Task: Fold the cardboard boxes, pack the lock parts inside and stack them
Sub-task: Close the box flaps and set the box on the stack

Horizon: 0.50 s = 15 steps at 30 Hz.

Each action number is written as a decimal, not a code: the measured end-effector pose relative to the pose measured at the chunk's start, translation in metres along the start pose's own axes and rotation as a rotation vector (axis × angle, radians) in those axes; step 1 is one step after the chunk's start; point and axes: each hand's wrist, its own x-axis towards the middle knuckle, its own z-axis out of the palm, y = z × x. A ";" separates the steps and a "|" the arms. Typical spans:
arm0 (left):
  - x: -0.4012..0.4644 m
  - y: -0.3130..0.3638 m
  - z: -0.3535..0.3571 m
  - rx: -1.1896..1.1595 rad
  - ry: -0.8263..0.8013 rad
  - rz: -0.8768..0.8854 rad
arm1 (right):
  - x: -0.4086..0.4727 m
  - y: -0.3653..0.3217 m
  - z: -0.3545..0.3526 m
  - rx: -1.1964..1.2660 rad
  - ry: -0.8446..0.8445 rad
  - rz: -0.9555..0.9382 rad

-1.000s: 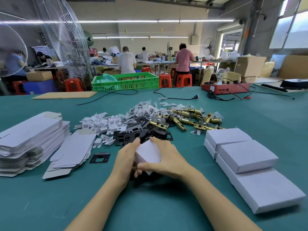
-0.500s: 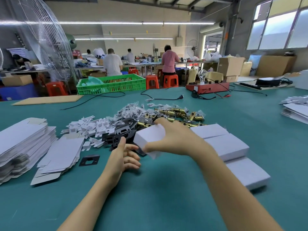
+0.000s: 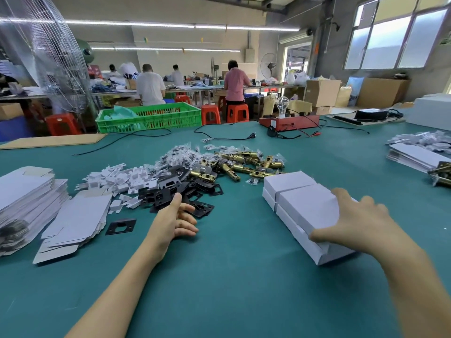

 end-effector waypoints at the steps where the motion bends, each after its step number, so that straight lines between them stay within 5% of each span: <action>1: 0.000 0.000 0.000 0.003 0.000 -0.002 | 0.001 0.003 0.003 0.011 -0.024 0.013; 15: 0.003 -0.006 -0.003 0.007 -0.015 0.026 | 0.008 0.000 0.015 -0.014 -0.124 0.069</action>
